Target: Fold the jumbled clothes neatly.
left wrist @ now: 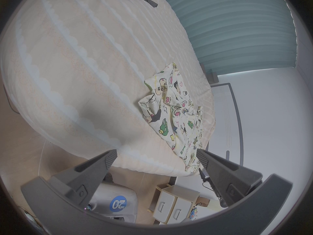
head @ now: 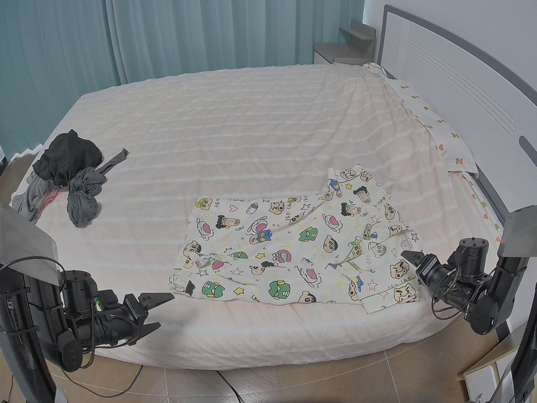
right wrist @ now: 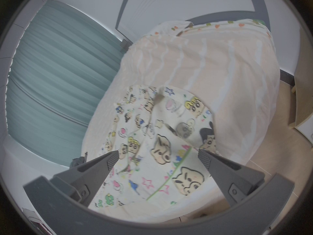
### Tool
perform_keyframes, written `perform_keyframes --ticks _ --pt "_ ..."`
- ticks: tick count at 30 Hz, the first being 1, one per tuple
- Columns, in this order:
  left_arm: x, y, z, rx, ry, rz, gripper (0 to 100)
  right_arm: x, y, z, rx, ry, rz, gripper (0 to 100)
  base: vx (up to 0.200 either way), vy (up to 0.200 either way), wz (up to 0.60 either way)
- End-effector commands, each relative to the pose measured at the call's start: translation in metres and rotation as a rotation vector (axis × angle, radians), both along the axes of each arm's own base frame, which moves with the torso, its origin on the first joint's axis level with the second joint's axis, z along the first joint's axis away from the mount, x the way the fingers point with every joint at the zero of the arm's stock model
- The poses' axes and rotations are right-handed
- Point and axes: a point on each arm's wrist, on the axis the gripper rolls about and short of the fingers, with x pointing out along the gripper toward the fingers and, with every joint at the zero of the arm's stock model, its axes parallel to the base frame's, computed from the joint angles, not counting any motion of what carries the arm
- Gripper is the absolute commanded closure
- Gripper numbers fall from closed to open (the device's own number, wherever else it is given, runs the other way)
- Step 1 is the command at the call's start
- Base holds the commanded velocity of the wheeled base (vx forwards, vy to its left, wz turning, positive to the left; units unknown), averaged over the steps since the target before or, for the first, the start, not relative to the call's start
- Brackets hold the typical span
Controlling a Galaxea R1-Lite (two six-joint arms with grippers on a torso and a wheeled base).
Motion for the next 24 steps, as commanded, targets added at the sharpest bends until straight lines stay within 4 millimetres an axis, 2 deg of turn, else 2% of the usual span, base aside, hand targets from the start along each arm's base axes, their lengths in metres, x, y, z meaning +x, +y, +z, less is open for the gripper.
perform_keyframes --ticks 1,5,8,15,24 --pt "0.0 0.0 0.006 0.004 -0.028 0.011 0 -0.023 0.009 0.062 0.031 -0.205 0.048 0 0.0 0.0 0.0" --pt "-0.003 -0.005 0.016 0.011 -0.062 0.017 0 -0.036 0.016 0.081 0.045 -0.252 0.085 0 0.0 0.0 0.0" --pt "-0.005 -0.011 0.016 0.03 -0.057 0.031 0 -0.047 0.021 0.077 0.05 -0.223 0.119 0 0.0 0.0 0.0" --pt "-0.006 -0.015 0.016 0.046 -0.057 0.042 0 -0.057 0.029 0.072 0.089 -0.182 0.161 0 0.0 0.0 0.0" --pt "-0.007 -0.015 0.016 0.051 -0.055 0.037 0 -0.063 0.027 0.069 0.08 -0.171 0.153 0 0.2 0.0 0.0"
